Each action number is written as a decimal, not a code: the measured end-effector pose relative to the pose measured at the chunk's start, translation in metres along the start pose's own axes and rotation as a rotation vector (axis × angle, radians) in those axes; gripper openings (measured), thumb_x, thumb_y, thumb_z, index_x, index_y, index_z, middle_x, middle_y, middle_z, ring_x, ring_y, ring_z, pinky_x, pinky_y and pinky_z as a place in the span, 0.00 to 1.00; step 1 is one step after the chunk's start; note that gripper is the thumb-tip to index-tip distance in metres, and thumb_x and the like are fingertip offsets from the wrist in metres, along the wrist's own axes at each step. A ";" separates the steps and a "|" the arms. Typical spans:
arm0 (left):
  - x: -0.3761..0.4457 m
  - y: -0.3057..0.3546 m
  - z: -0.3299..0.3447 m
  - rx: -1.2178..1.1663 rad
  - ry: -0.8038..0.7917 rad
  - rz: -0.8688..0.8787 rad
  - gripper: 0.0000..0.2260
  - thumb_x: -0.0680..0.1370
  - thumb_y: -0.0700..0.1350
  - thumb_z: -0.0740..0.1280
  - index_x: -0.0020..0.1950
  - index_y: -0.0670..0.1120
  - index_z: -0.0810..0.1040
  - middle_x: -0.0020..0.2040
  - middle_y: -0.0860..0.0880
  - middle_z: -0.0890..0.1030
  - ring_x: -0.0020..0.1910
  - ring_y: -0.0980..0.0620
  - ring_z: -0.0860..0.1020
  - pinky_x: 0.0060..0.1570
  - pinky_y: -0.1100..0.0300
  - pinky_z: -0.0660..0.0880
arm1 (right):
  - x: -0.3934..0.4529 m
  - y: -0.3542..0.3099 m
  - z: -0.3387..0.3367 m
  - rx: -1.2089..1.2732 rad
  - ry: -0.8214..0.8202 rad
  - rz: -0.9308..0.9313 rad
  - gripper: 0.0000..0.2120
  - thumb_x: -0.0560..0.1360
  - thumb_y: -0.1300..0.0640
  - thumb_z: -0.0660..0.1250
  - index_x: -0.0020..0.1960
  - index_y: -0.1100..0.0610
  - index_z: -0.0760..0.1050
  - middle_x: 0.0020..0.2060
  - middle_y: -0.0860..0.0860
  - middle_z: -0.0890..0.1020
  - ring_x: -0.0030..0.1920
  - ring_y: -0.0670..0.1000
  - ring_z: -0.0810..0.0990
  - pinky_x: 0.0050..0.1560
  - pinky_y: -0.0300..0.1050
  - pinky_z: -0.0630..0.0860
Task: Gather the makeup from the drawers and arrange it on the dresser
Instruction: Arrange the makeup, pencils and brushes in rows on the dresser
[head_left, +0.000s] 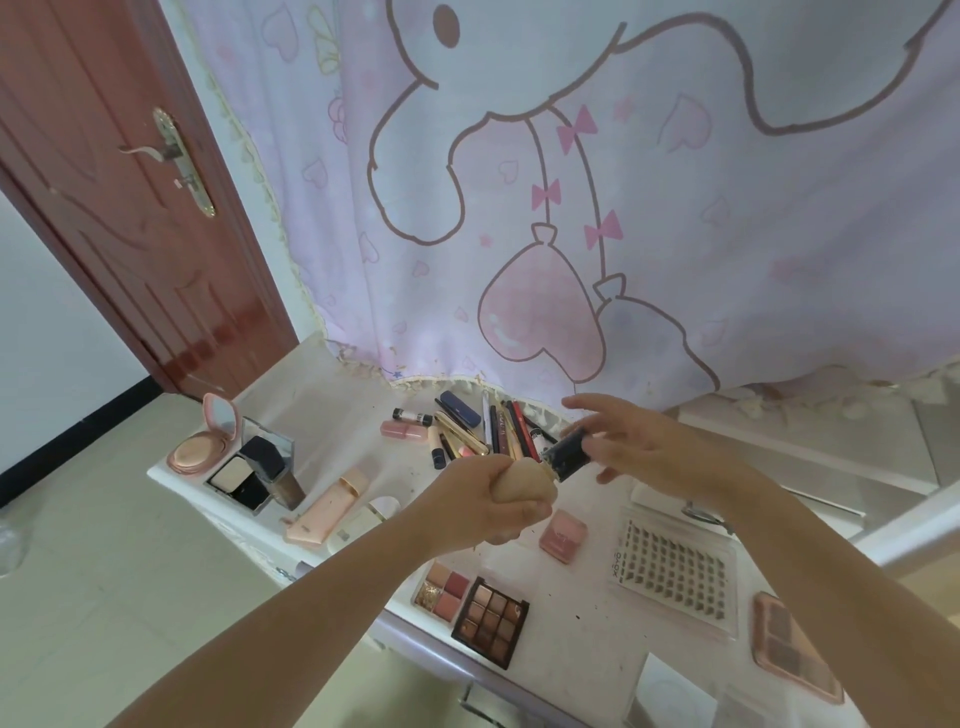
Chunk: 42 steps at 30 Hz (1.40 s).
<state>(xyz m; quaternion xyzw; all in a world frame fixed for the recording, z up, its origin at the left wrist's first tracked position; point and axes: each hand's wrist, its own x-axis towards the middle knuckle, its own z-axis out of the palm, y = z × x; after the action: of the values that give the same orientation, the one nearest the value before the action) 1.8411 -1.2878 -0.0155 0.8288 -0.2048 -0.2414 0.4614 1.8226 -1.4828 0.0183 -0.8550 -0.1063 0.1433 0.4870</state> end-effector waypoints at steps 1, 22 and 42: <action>0.000 0.000 0.000 0.003 -0.005 0.003 0.07 0.73 0.45 0.70 0.42 0.52 0.71 0.37 0.54 0.75 0.34 0.57 0.76 0.37 0.65 0.76 | 0.001 -0.002 0.002 -0.061 0.019 0.020 0.05 0.78 0.53 0.57 0.52 0.44 0.68 0.42 0.43 0.78 0.40 0.42 0.79 0.39 0.32 0.75; -0.002 -0.004 0.012 -0.110 -0.059 -0.049 0.06 0.74 0.43 0.69 0.47 0.46 0.73 0.39 0.50 0.76 0.36 0.53 0.78 0.38 0.61 0.77 | -0.009 0.013 0.007 0.196 0.002 0.042 0.14 0.71 0.57 0.65 0.54 0.44 0.70 0.47 0.47 0.79 0.45 0.48 0.80 0.45 0.42 0.76; 0.033 -0.020 0.053 0.026 -0.242 -0.112 0.12 0.73 0.44 0.70 0.54 0.46 0.72 0.40 0.53 0.74 0.37 0.58 0.75 0.37 0.68 0.75 | -0.019 0.056 0.002 0.082 0.192 0.239 0.08 0.76 0.57 0.62 0.47 0.43 0.70 0.46 0.46 0.79 0.45 0.46 0.78 0.48 0.43 0.76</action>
<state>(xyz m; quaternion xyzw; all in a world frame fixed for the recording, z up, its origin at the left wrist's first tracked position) 1.8390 -1.3315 -0.0639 0.8097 -0.2155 -0.3624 0.4082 1.8061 -1.5151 -0.0281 -0.8506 0.0492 0.1222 0.5090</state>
